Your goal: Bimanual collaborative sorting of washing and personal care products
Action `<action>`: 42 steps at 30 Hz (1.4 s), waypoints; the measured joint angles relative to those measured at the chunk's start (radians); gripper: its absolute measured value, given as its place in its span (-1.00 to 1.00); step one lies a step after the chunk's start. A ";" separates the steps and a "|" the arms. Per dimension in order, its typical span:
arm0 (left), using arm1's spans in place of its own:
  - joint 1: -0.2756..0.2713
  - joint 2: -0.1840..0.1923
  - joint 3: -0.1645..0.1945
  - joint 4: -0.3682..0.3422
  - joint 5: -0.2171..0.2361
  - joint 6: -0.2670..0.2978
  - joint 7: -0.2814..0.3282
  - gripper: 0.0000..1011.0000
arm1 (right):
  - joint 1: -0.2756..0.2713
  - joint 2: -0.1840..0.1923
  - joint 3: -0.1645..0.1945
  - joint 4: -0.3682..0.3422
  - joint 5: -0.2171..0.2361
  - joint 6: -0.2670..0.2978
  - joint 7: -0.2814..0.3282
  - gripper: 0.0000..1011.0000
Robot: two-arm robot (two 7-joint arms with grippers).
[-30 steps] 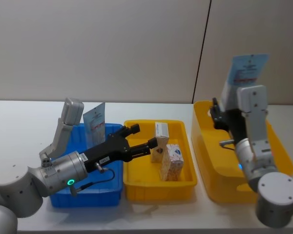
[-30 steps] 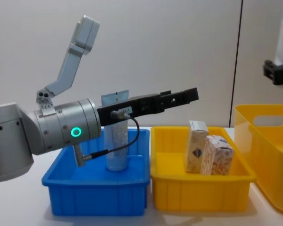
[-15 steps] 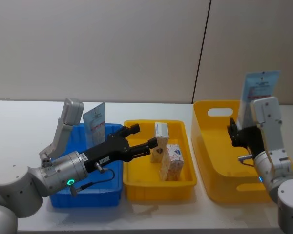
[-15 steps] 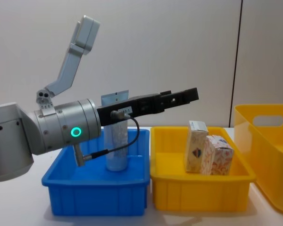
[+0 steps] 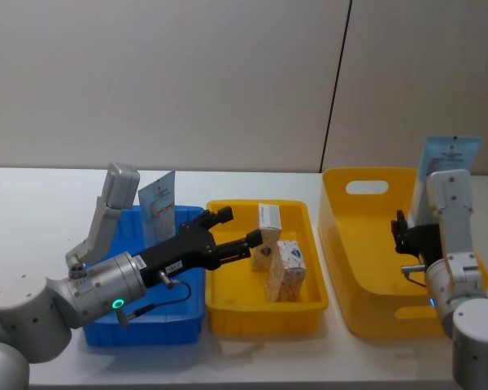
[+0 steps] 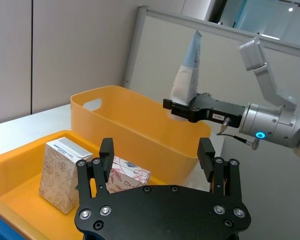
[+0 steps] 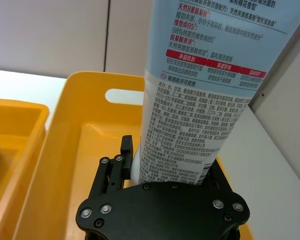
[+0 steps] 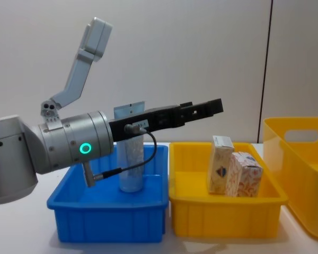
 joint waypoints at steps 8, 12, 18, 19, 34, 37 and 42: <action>0.000 0.000 0.000 0.000 0.000 0.000 0.000 0.98 | 0.017 -0.030 0.010 0.041 -0.011 -0.008 -0.038 0.05; 0.000 0.000 0.000 0.000 0.000 0.000 0.000 0.98 | 0.023 -0.041 0.014 0.057 -0.014 -0.011 -0.051 0.05; 0.000 0.000 0.000 0.000 0.000 0.000 0.000 0.98 | 0.027 -0.050 0.017 0.069 -0.018 -0.015 -0.062 0.05; 0.000 0.000 0.000 0.000 0.000 0.000 0.000 0.98 | 0.028 -0.051 0.018 0.070 -0.018 -0.015 -0.063 0.05; 0.000 0.000 0.000 0.000 0.000 0.000 0.000 0.98 | 0.034 -0.061 0.021 0.084 -0.022 -0.018 -0.075 0.91; 0.000 0.000 0.000 0.000 0.000 0.000 0.000 0.98 | 0.034 -0.062 0.021 0.085 -0.022 -0.018 -0.076 0.98; 0.000 0.000 0.000 0.000 0.000 0.000 0.000 0.98 | 0.035 -0.063 0.022 0.087 -0.023 -0.019 -0.078 0.98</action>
